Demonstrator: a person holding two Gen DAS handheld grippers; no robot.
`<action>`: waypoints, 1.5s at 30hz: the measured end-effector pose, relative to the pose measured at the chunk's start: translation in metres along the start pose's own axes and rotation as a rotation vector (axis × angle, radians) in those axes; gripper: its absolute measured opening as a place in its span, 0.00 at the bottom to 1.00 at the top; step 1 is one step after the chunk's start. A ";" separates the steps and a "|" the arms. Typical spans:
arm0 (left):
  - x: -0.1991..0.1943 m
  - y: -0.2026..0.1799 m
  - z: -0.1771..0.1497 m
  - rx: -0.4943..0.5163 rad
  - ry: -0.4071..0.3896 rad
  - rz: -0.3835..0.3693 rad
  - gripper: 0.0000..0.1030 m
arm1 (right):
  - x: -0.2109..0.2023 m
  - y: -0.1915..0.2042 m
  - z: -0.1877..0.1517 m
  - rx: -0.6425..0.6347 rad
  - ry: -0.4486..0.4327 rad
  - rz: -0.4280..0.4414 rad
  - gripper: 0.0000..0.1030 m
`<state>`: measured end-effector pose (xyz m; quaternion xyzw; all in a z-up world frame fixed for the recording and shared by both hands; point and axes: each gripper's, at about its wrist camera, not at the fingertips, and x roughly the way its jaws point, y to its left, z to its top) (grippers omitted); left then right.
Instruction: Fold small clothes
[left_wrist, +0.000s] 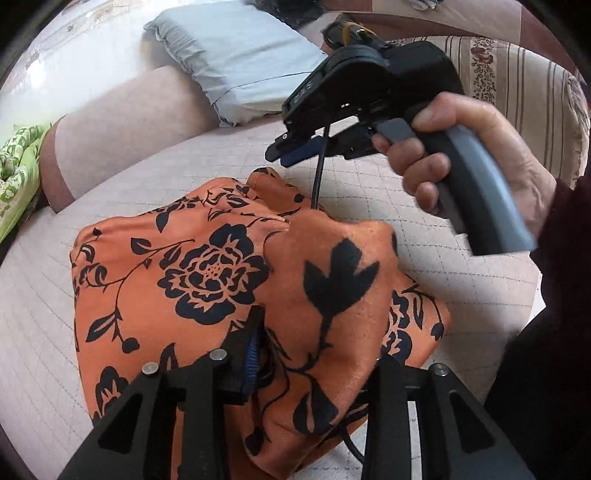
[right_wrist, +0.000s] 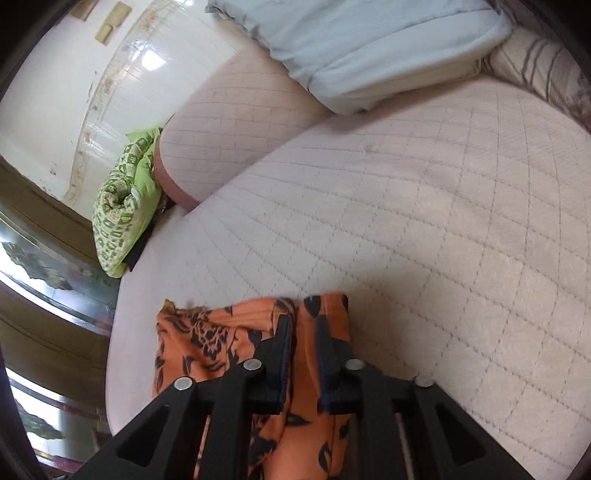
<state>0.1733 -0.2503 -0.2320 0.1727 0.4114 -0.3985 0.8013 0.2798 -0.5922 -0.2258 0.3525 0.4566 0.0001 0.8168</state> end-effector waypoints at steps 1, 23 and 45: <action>-0.001 0.002 0.002 -0.014 -0.001 -0.009 0.33 | 0.002 -0.003 0.000 0.034 0.036 0.046 0.16; -0.053 -0.031 -0.004 -0.007 -0.057 -0.044 0.27 | 0.010 0.046 -0.027 -0.110 0.019 0.081 0.13; -0.126 0.021 -0.054 -0.126 -0.073 -0.009 0.75 | -0.106 0.047 -0.082 -0.295 -0.105 0.052 0.45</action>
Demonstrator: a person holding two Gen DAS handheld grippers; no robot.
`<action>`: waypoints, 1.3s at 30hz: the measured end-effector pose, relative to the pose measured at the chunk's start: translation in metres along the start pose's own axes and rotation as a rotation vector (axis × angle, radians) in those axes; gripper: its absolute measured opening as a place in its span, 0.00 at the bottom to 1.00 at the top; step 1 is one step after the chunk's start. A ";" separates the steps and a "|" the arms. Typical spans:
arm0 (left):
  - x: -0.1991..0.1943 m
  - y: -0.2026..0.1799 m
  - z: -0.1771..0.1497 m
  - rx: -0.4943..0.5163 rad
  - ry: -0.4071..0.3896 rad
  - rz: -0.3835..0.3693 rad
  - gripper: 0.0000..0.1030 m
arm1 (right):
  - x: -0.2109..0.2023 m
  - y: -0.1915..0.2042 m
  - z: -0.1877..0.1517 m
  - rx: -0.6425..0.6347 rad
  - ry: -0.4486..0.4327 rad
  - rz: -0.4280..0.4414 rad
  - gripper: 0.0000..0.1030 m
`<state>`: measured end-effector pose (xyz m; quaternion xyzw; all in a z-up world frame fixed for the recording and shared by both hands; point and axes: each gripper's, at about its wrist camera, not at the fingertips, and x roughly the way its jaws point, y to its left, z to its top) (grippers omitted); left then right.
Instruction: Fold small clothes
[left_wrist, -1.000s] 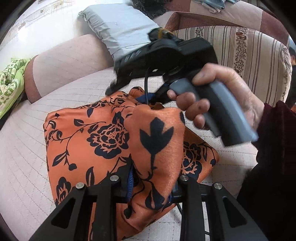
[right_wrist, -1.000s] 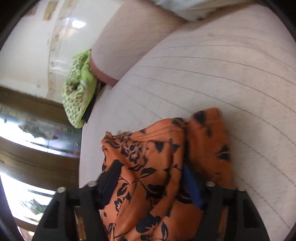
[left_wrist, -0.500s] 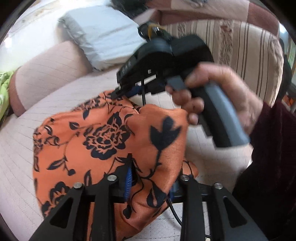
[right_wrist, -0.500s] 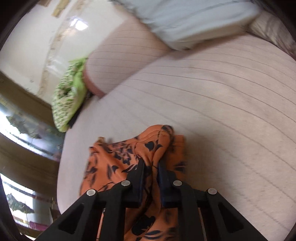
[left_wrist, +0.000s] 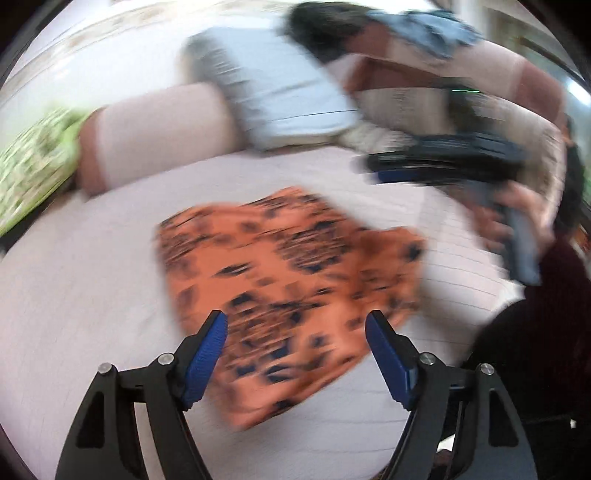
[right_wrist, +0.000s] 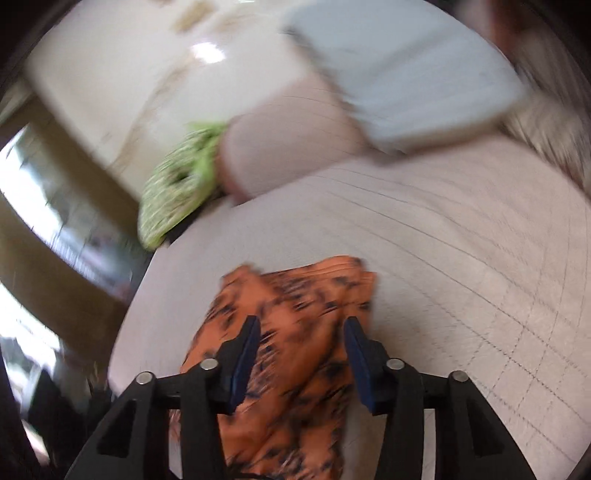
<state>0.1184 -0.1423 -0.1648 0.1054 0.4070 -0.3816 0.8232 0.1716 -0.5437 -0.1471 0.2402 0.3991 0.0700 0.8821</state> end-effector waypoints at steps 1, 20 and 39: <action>0.002 0.011 -0.002 -0.031 0.014 0.036 0.75 | -0.007 0.011 -0.006 -0.028 -0.007 0.031 0.45; 0.046 0.038 0.004 -0.005 0.106 0.183 0.77 | 0.049 0.013 -0.068 0.193 0.237 0.028 0.23; 0.223 0.117 0.116 -0.193 0.315 0.349 0.81 | 0.161 -0.060 0.004 0.528 0.187 0.078 0.25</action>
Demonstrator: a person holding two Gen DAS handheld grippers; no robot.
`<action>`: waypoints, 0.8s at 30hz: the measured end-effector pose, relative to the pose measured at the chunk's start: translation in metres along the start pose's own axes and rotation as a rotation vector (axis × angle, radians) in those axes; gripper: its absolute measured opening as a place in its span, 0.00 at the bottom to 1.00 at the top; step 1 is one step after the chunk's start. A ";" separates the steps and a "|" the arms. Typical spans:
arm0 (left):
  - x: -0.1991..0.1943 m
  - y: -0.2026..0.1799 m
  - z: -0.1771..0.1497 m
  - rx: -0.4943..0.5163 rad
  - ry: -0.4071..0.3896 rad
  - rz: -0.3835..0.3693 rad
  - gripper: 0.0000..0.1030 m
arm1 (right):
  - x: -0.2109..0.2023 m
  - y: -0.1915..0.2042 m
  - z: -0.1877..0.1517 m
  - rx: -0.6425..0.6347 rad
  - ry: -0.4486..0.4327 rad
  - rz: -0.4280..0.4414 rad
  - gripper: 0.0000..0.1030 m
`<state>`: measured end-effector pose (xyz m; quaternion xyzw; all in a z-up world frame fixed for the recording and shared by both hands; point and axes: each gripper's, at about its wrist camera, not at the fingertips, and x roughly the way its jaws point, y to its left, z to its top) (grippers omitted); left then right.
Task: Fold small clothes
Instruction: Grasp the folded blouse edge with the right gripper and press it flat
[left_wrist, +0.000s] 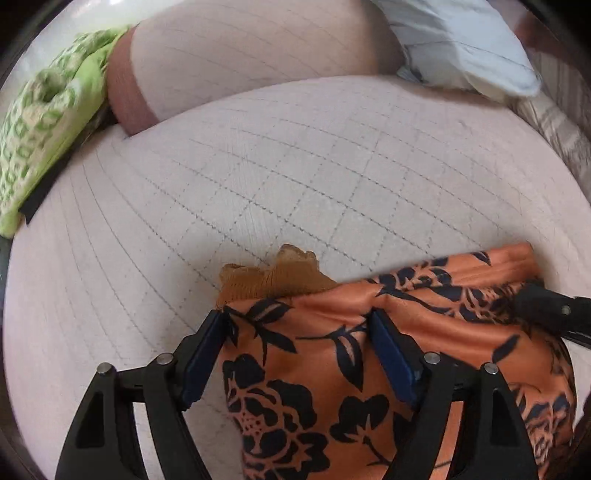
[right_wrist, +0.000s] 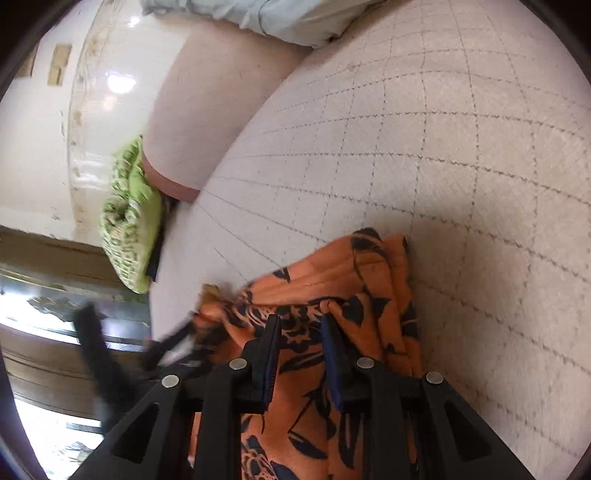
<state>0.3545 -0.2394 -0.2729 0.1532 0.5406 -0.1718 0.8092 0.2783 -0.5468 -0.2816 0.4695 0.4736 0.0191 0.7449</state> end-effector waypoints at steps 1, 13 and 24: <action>-0.005 0.002 -0.001 -0.004 -0.012 -0.006 0.81 | -0.002 0.001 0.001 -0.001 0.003 0.008 0.25; -0.094 0.013 -0.115 0.066 -0.125 -0.073 0.81 | -0.067 0.052 -0.076 -0.254 0.010 0.060 0.27; -0.116 0.026 -0.146 0.027 -0.136 -0.065 0.81 | -0.077 0.029 -0.117 -0.235 0.036 -0.026 0.46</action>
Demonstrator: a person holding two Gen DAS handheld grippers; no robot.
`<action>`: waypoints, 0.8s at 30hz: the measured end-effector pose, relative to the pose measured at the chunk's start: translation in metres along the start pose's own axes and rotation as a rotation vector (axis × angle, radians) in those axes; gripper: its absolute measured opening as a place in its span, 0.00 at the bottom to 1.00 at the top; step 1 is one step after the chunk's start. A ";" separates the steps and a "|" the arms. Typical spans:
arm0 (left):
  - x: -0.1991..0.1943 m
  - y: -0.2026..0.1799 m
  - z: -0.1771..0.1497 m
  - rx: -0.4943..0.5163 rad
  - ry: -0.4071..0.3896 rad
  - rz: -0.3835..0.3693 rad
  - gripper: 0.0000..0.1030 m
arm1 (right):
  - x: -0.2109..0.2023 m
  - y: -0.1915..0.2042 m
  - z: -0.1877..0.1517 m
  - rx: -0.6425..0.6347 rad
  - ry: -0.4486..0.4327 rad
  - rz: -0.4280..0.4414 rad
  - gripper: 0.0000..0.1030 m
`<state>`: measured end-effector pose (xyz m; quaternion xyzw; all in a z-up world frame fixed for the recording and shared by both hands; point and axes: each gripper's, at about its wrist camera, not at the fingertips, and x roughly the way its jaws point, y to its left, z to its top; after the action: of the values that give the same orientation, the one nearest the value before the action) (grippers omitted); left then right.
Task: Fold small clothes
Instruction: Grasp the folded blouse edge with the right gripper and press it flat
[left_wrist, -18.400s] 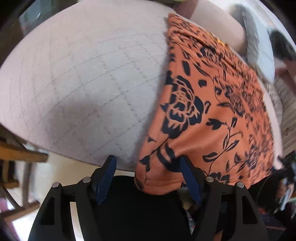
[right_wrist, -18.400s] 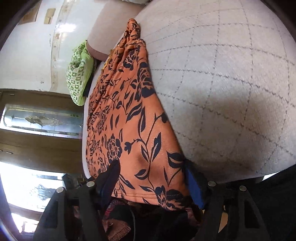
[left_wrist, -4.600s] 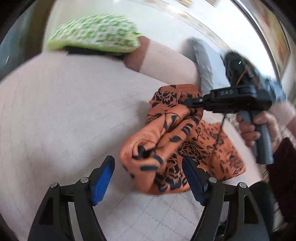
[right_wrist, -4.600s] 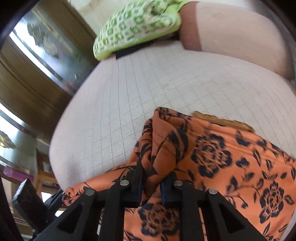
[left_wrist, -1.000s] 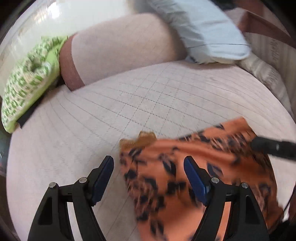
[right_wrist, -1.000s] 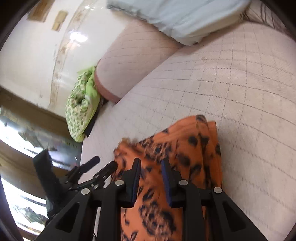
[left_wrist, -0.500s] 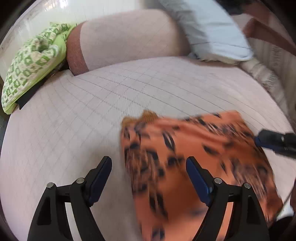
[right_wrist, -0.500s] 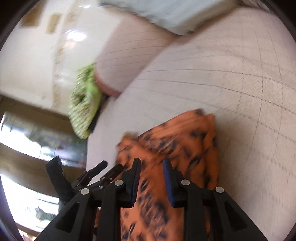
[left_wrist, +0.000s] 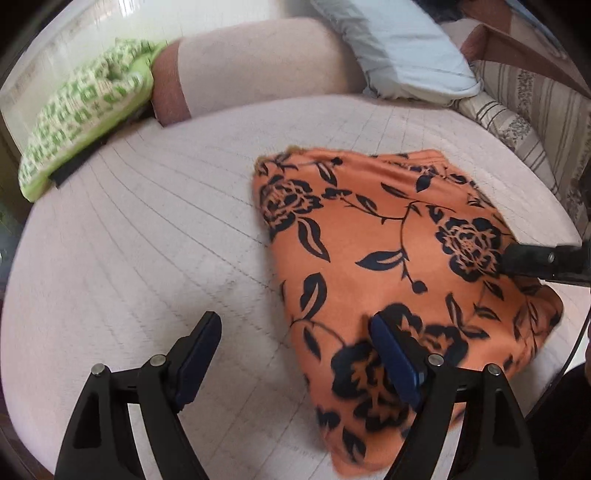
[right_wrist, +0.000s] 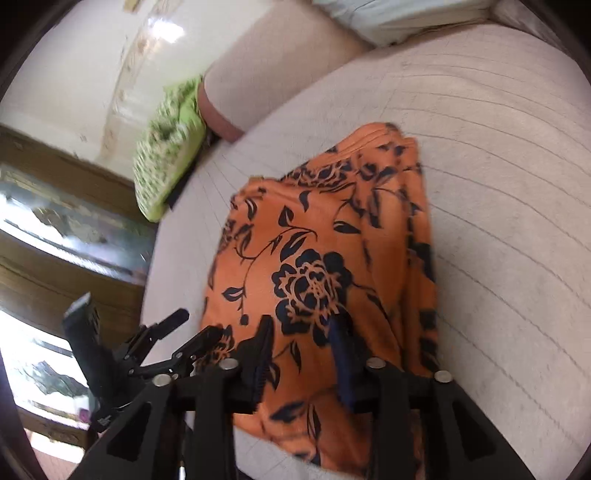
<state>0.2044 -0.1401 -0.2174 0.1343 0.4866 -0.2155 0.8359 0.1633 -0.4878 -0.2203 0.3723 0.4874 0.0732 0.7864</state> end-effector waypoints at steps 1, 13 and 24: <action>-0.006 0.000 -0.004 0.001 -0.012 -0.009 0.81 | -0.004 -0.002 -0.003 0.011 -0.010 0.008 0.54; 0.005 -0.011 -0.044 -0.012 0.033 0.019 0.92 | 0.016 0.013 -0.038 -0.087 0.030 -0.131 0.49; 0.019 -0.010 -0.050 -0.104 0.126 0.012 1.00 | 0.022 0.001 -0.034 -0.060 0.032 -0.095 0.48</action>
<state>0.1707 -0.1313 -0.2587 0.1066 0.5481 -0.1761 0.8107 0.1465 -0.4588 -0.2438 0.3238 0.5145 0.0563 0.7920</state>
